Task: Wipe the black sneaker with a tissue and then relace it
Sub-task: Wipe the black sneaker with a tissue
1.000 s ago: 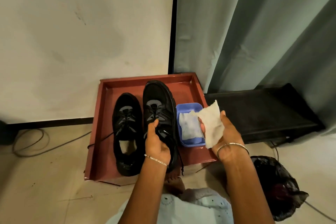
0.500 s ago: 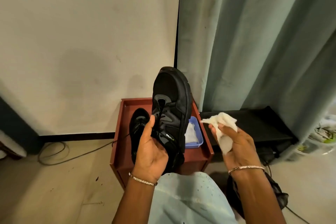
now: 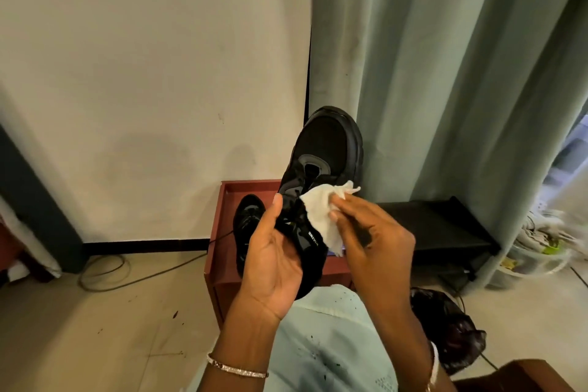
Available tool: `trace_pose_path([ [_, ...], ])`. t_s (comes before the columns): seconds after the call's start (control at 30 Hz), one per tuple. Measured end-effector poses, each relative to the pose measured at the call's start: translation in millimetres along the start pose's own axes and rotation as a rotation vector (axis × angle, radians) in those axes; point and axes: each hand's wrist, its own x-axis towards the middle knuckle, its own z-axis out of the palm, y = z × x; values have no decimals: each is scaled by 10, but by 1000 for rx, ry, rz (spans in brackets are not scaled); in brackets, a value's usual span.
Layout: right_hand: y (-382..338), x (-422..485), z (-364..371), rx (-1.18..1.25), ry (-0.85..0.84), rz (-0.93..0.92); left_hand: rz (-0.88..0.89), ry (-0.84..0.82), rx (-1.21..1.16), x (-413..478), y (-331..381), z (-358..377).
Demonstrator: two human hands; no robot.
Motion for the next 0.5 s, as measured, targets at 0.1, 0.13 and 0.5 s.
trace_pose_path([
  [0.1,-74,-121,83,-59,49,-98,-15,-20,-31,-82,-14,49],
  [0.13,-118,-168,103,-73,57,-105,-10,-28,-40,-95,-14,52],
  [0.5,-271,-367,-75,-69,-35,-149,-43,-67,-59,-272,5,144],
])
